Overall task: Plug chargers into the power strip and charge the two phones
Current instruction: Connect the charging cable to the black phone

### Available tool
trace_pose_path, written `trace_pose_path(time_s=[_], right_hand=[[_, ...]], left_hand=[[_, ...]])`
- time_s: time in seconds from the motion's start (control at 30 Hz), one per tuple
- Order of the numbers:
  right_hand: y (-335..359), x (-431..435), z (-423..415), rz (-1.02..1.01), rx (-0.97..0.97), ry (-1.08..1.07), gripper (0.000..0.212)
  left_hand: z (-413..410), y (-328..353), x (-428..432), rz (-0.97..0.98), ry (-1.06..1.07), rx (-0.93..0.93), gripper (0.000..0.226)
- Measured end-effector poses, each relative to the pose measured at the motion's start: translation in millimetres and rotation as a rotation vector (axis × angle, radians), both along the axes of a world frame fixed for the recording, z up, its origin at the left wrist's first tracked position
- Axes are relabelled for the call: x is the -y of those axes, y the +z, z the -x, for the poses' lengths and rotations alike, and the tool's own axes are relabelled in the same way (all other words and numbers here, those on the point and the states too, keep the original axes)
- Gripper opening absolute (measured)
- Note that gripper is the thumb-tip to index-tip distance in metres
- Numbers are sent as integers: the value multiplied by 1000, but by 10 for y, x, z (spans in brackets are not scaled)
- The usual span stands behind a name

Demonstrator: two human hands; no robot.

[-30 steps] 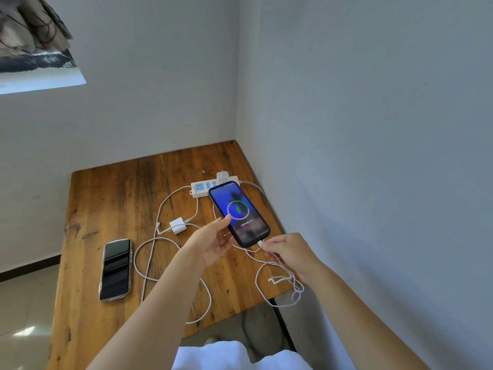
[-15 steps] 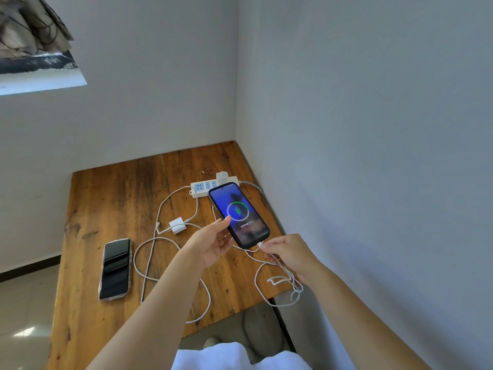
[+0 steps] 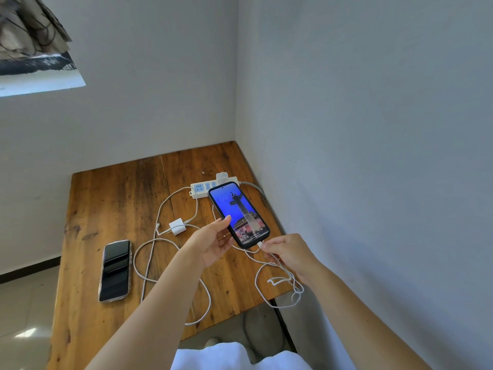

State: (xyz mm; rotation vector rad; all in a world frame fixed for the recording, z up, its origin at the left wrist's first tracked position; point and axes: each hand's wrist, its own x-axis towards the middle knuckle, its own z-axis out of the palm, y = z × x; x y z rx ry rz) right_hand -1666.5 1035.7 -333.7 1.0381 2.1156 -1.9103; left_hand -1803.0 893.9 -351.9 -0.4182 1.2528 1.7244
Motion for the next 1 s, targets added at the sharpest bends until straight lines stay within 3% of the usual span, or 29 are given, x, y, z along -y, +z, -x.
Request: trace_pose_path(time_s=[0.43, 0.53, 0.7, 0.77, 0.83, 0.9, 1.0], right_hand=[[-149, -96, 58, -64, -9, 114, 11], [-236, -201, 96, -286, 81, 221, 4], [-402, -454, 224, -1013, 328, 388, 15], [-517, -561, 270, -1125, 357, 409, 18], [-656, -640, 330, -1127, 346, 348, 24], [-787, -696, 415, -965, 312, 168, 30], [-1047, -720, 527, -730, 206, 7, 16]], left_hand=[[148, 8, -153, 102, 34, -60, 37], [339, -9, -248, 197, 35, -140, 35], [652, -221, -317, 450, -90, -404, 42], [732, -391, -330, 485, -140, -405, 45], [767, -627, -368, 503, -180, -336, 46], [750, -916, -431, 520, -200, -256, 46], [672, -1338, -543, 544, -206, -181, 40]])
